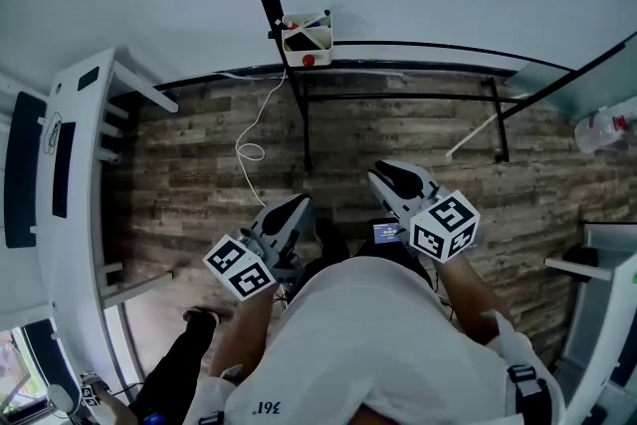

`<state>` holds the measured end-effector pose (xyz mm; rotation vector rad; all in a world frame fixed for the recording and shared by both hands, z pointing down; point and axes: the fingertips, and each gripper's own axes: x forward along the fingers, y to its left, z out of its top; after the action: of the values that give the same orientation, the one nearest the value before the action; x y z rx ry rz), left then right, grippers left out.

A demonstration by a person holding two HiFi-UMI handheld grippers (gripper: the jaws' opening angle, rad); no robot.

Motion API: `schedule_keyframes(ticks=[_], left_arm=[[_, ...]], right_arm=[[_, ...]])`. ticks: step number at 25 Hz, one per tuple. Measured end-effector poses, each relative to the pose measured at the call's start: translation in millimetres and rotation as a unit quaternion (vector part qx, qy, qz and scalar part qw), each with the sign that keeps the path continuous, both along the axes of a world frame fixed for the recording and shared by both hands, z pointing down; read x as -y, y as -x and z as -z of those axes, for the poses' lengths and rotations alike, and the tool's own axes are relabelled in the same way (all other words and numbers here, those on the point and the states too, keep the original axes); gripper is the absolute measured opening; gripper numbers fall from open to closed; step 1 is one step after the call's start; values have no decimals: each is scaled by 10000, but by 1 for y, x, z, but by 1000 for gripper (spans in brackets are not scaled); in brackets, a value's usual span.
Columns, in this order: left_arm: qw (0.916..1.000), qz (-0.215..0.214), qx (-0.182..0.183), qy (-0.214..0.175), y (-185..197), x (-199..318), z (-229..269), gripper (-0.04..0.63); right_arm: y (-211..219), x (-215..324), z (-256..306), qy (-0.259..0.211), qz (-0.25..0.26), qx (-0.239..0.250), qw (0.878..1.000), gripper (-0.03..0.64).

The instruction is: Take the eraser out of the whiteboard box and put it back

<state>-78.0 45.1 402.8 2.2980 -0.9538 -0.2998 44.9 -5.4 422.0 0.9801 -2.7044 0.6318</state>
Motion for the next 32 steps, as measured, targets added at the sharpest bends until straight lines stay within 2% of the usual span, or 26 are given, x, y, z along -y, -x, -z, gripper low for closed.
schedule_keyframes(ticks=[5,11,16,32], left_arm=[[10000,56,5,-4,0,17,-1,6],[9991,414,66,-16,-10,33,-3,9],[9987,513,45,52,-16,40,-8,61],[9989,430,-85,156,-20,67,-13,61]], right_arm=[[2,17,-7,92,87,3,9999,97],[1,34,-14,176,441,-34,9989,97],[1,48,-15,183,591,-44,9981,97],[0,74,-17,207,624,-142,9977,97]])
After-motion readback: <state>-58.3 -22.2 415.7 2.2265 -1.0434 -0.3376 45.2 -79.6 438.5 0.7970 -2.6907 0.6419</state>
